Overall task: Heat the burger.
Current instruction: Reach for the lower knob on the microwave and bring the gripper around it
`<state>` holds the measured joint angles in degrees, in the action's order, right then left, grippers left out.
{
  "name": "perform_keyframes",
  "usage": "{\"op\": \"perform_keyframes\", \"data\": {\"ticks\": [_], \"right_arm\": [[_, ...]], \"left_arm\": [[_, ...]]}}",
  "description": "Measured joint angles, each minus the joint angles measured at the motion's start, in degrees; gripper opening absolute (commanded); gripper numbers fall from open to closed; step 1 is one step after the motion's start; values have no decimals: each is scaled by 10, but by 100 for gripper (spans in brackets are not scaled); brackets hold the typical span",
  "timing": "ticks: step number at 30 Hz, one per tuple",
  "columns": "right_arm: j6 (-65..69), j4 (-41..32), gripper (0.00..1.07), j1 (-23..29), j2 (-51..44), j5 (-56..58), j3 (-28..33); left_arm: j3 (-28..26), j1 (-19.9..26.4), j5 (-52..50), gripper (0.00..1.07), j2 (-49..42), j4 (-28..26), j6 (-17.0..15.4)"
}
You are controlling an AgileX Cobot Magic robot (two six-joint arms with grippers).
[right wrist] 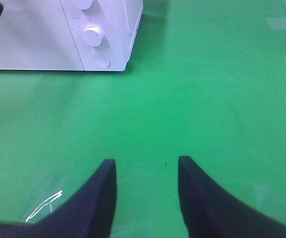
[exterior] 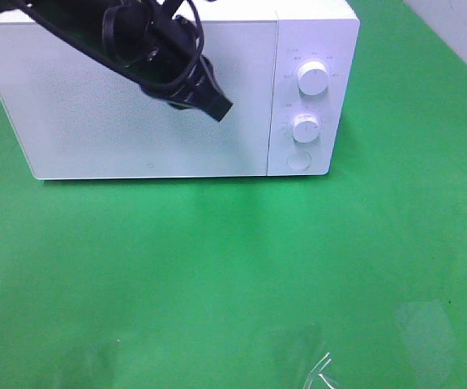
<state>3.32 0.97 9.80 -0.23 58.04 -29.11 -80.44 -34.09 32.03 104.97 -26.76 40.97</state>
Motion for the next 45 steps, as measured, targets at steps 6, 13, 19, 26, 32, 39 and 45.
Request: {"op": "perform_keyframes", "data": {"ticks": [6, 13, 19, 26, 32, 39, 45], "right_arm": [[0, 0, 41, 0, 0, 0, 0], [0, 0, 41, 0, 0, 0, 0], [0, 0, 41, 0, 0, 0, 0], [0, 0, 41, 0, 0, 0, 0], [0, 0, 41, 0, 0, 0, 0], [0, 0, 41, 0, 0, 0, 0], [0, 0, 41, 0, 0, 0, 0]], "left_arm": [[0, 0, 209, 0, -28, 232, -251], [-1, 42, 323, 0, -43, 275, -333], [-1, 112, 371, 0, -58, 226, -337], [40, 196, 374, 0, -138, 213, -352], [91, 237, 375, 0, -225, 230, -383], [186, 241, 376, 0, -380, 244, -406], [285, 241, 378, 0, -532, 244, -406]]}}
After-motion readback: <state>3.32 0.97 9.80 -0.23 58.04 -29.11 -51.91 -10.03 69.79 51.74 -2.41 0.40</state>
